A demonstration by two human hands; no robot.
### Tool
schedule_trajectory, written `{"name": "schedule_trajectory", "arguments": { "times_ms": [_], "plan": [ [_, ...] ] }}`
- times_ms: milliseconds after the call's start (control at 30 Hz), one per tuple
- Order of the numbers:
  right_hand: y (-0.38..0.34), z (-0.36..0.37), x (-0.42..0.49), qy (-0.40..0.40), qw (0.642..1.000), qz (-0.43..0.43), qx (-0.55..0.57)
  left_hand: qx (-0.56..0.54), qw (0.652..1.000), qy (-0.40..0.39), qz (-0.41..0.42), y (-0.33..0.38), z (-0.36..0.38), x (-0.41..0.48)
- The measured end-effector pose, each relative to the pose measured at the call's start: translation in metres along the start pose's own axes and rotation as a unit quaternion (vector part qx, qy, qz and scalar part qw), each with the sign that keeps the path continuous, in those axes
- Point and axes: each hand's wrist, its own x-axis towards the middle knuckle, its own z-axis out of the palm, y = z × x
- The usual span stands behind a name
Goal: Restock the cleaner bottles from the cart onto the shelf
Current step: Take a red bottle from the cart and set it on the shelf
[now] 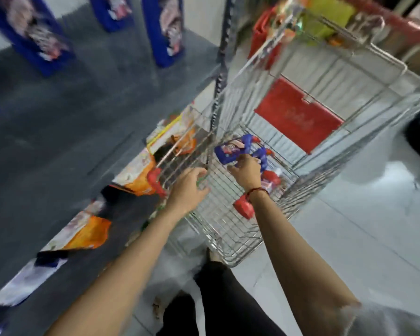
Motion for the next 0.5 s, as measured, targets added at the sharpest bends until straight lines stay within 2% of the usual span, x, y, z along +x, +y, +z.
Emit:
{"name": "schedule_trajectory", "arguments": {
  "times_ms": [100,167,333,433,500],
  "plan": [
    [0.043,0.003,0.032,-0.049,0.99,0.129,0.008,0.041,0.989,-0.13,-0.059,-0.009,0.057,0.031],
    [0.072,0.007,0.058,-0.058,0.971,0.227,0.04,0.047,0.979,-0.182,-0.077,-0.016,0.097,0.053],
    [0.125,0.015,0.1,0.032,0.895,0.396,0.202,0.114,0.961,-0.236,-0.084,-0.03,0.176,0.086],
    [0.154,0.024,0.117,0.088,0.844,0.459,0.265,0.119,0.958,-0.245,-0.095,-0.033,0.21,0.095],
    [0.197,0.049,0.142,0.113,0.821,0.482,0.286,0.082,0.958,-0.244,-0.123,-0.035,0.234,0.102]
  ]
}}
